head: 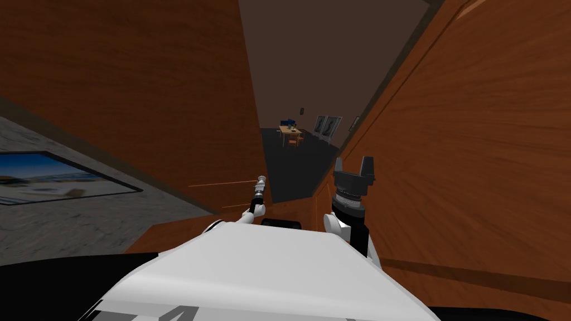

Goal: Pull the door open

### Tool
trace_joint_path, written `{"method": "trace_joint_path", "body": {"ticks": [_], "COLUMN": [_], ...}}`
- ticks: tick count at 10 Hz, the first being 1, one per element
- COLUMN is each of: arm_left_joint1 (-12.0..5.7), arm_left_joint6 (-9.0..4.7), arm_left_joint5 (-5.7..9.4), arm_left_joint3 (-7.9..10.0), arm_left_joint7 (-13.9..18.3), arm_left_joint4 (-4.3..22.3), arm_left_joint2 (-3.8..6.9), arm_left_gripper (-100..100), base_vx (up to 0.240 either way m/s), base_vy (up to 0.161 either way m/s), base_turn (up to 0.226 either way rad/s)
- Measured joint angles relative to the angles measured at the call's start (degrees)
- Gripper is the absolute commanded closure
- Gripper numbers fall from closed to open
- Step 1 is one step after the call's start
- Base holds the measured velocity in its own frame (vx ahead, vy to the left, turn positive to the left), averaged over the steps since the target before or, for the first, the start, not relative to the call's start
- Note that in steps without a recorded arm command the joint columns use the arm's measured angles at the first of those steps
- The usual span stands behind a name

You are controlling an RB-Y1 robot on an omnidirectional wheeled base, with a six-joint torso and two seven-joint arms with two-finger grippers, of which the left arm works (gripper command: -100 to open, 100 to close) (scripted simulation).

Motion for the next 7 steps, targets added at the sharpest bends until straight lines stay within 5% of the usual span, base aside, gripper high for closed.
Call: {"method": "trace_joint_path", "body": {"ticks": [3, 4, 5, 7], "arm_left_joint1": [1.05, 0.37, 2.0, 1.32], "arm_left_joint6": [0.59, 0.23, 1.21, 0.77], "arm_left_joint5": [0.0, 0.0, 0.05, -0.01], "arm_left_joint3": [0.13, 0.19, 0.33, 0.23], "arm_left_joint7": [-0.05, 0.34, -0.08, 0.47], "arm_left_joint4": [-1.3, 0.2, -2.35, -0.41], "arm_left_joint2": [0.38, 0.45, 0.74, 0.74], "arm_left_gripper": [100, 100, 100, 100], "base_vx": [-0.205, -0.197, -0.143, -0.096], "base_vy": [0.007, 0.015, 0.008, -0.003], "base_turn": [-0.067, -0.093, -0.025, -0.071]}}
